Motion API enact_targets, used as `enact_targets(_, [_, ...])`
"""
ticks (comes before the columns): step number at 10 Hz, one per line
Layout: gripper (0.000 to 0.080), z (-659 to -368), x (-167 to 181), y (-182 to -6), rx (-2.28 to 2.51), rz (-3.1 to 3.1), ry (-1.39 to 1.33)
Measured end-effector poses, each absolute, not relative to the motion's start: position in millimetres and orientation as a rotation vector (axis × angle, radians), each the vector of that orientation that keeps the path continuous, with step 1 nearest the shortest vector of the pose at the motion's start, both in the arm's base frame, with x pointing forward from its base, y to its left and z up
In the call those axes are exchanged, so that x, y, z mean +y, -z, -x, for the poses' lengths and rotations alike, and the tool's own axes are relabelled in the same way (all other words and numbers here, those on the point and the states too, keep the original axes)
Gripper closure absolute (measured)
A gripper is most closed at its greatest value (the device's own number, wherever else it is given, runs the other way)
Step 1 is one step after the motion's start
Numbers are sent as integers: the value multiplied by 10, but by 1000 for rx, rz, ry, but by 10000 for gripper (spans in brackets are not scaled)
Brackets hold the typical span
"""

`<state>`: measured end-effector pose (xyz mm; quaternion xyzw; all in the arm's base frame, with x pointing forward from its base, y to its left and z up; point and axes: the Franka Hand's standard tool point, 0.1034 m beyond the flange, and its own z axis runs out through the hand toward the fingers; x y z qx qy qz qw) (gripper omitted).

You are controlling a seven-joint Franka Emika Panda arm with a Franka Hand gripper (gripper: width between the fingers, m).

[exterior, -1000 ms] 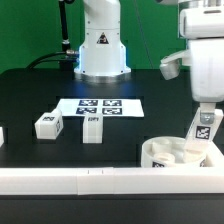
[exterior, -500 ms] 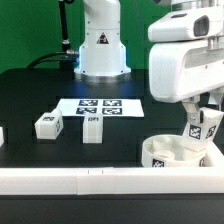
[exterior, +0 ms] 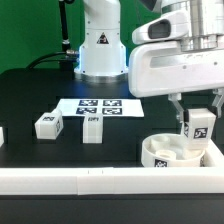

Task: Assemble stool

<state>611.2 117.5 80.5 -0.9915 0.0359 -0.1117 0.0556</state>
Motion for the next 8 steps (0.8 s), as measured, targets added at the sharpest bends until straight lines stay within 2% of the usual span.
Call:
enact_targets(2, [462,-6145,1106,-813,496,2924,355])
enact_targets(8, [461,-6166,1026,-825,1224,2624,280])
